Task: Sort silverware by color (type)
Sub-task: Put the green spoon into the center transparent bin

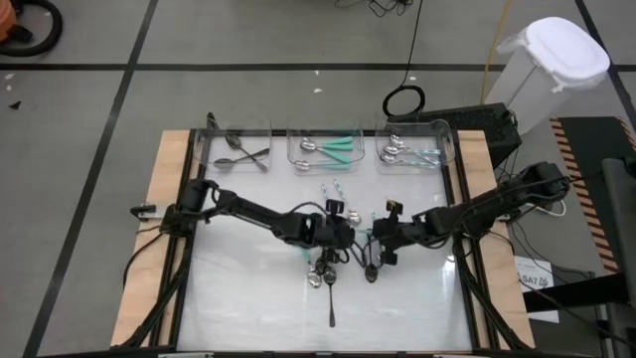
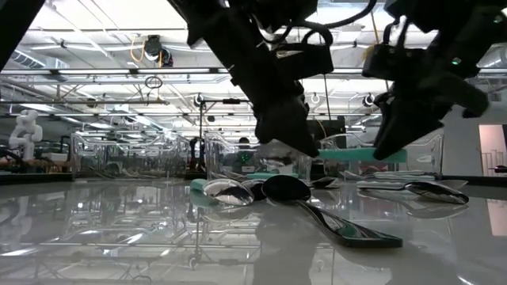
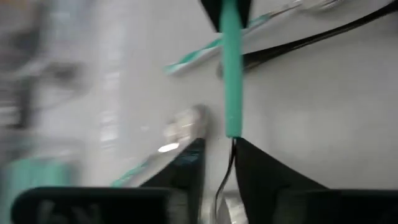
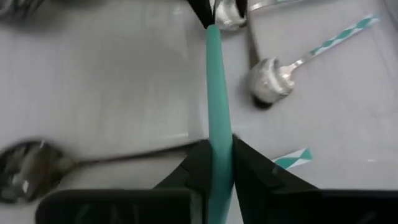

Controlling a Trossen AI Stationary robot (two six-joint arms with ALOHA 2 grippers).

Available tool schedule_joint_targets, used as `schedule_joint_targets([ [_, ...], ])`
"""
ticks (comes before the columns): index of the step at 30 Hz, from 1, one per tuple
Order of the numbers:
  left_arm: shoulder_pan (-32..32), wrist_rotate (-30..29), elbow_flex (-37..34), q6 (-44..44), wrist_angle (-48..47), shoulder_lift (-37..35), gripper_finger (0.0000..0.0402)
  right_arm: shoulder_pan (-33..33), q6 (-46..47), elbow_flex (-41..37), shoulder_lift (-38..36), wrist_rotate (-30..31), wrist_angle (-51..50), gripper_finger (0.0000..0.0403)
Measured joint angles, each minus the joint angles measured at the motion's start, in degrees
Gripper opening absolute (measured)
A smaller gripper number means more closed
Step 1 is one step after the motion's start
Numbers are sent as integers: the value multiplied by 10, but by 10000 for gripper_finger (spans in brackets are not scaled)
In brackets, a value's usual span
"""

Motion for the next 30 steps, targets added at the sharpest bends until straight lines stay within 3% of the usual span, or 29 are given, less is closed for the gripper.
schedule_joint_targets([
  [4,-33,-188,0,55,2,0,148,-24,33,0,0,0,31,39],
  [7,-49,-267,1,72,3,-2,173,-33,52,0,0,-12,60,39],
  [20,-116,-327,1,128,-8,-2,189,-38,66,0,-16,-35,99,39],
  [26,-111,-338,1,107,-17,-2,189,-37,66,0,-22,-43,97,39],
  [30,-105,-382,1,103,-31,-2,189,-37,68,0,-22,-52,96,39],
])
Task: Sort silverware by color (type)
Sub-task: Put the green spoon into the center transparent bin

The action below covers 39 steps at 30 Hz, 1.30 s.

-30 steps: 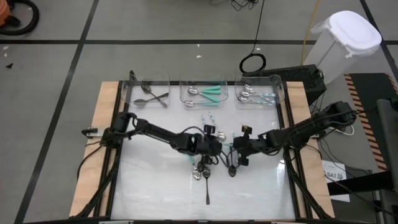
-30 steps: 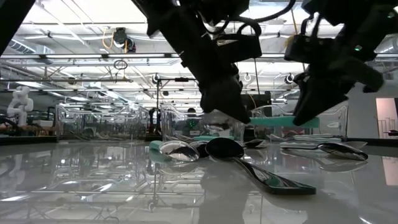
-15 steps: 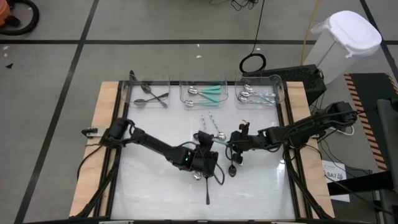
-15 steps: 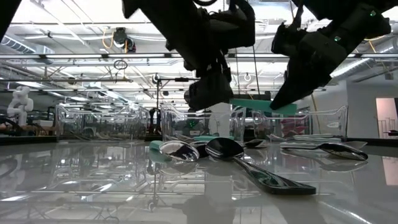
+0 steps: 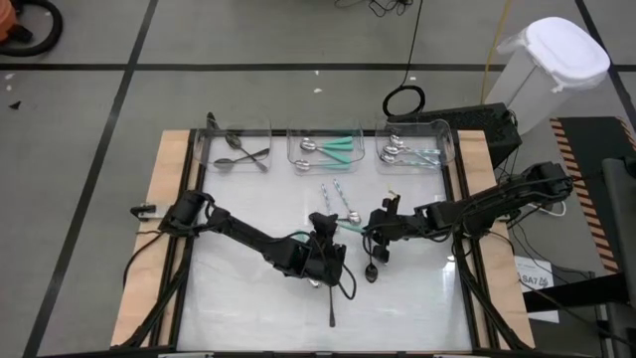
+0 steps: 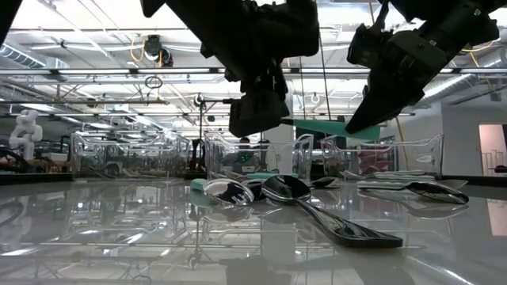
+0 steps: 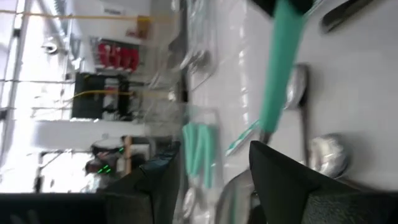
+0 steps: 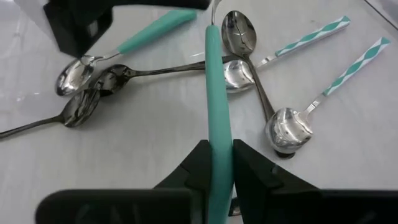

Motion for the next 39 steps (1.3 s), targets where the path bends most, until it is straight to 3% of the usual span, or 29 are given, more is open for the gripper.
schedule_joint_targets([
  [20,-14,19,-1,-19,-28,10,189,0,-4,0,0,3,3,41],
  [25,-9,-49,-1,9,-18,33,189,0,-14,0,0,-10,25,41],
  [33,-6,-85,-1,47,20,48,187,3,-21,0,0,-11,35,41],
  [39,-6,-86,-1,68,24,48,138,3,-21,0,0,-11,34,41],
])
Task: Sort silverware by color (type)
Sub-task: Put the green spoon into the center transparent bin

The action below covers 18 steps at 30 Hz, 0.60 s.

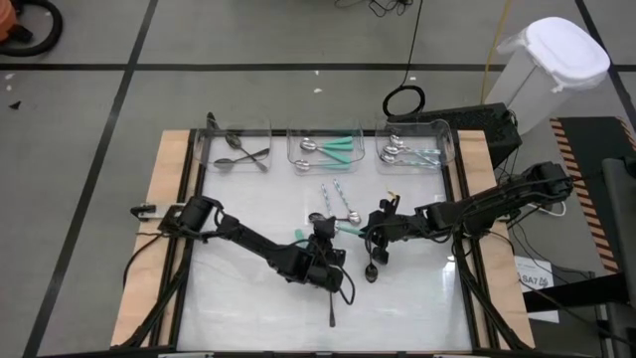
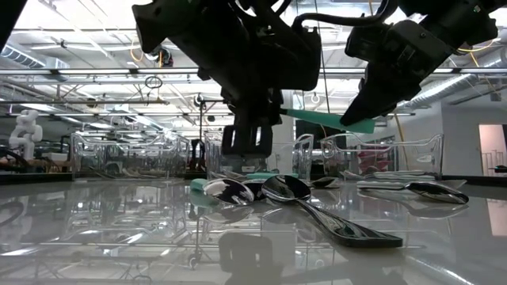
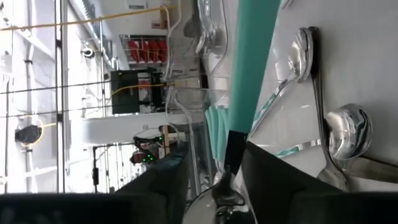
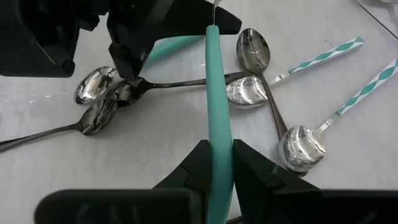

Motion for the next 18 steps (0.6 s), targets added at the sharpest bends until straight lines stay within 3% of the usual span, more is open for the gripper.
schedule_joint_targets([
  [10,0,39,0,0,-4,0,40,0,2,0,0,-13,-1,41],
  [18,0,58,0,-7,-6,1,20,0,-12,0,0,-13,-3,67],
])
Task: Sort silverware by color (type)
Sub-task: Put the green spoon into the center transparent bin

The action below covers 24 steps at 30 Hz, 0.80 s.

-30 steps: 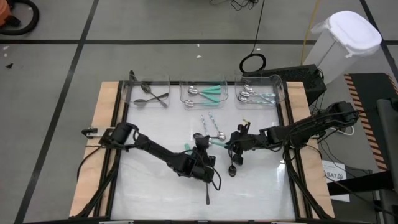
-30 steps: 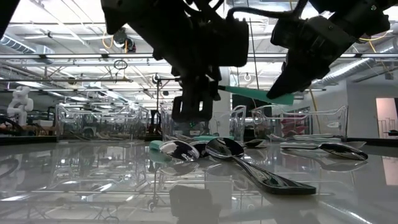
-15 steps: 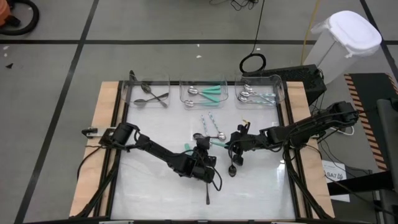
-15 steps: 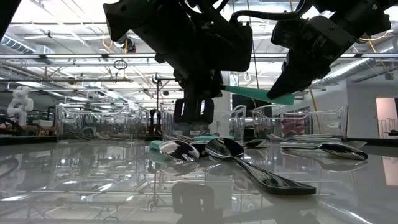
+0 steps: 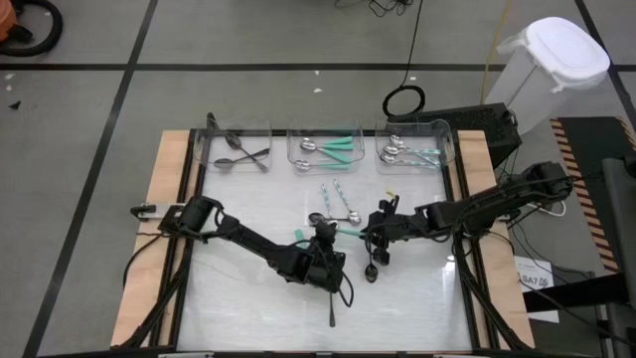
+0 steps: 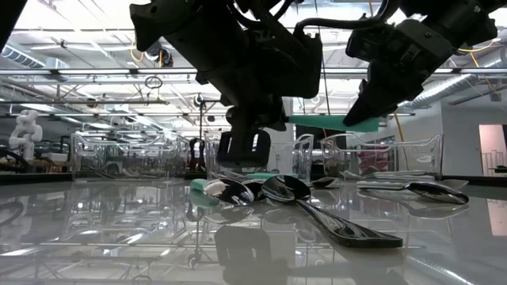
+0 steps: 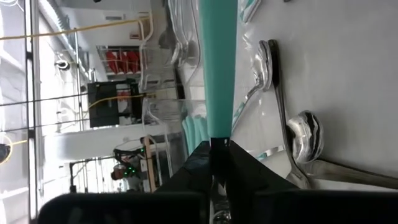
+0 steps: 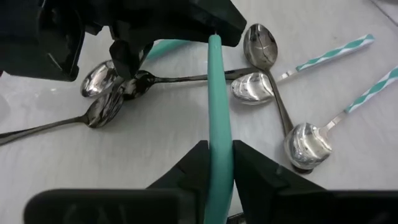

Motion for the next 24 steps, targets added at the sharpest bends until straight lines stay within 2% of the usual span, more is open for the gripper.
schedule_joint_targets([
  [7,4,14,0,-35,0,-1,20,0,-4,0,-40,2,-45,113],
  [11,16,63,0,-63,-22,-19,20,2,0,0,-92,2,-96,130],
  [14,31,105,1,-92,-74,-42,20,12,3,0,-136,10,-120,134],
  [19,64,172,1,-152,-175,-93,20,34,-11,0,-206,70,-144,136],
  [24,106,228,0,-147,-214,-144,20,50,-36,0,-238,108,-156,136],
])
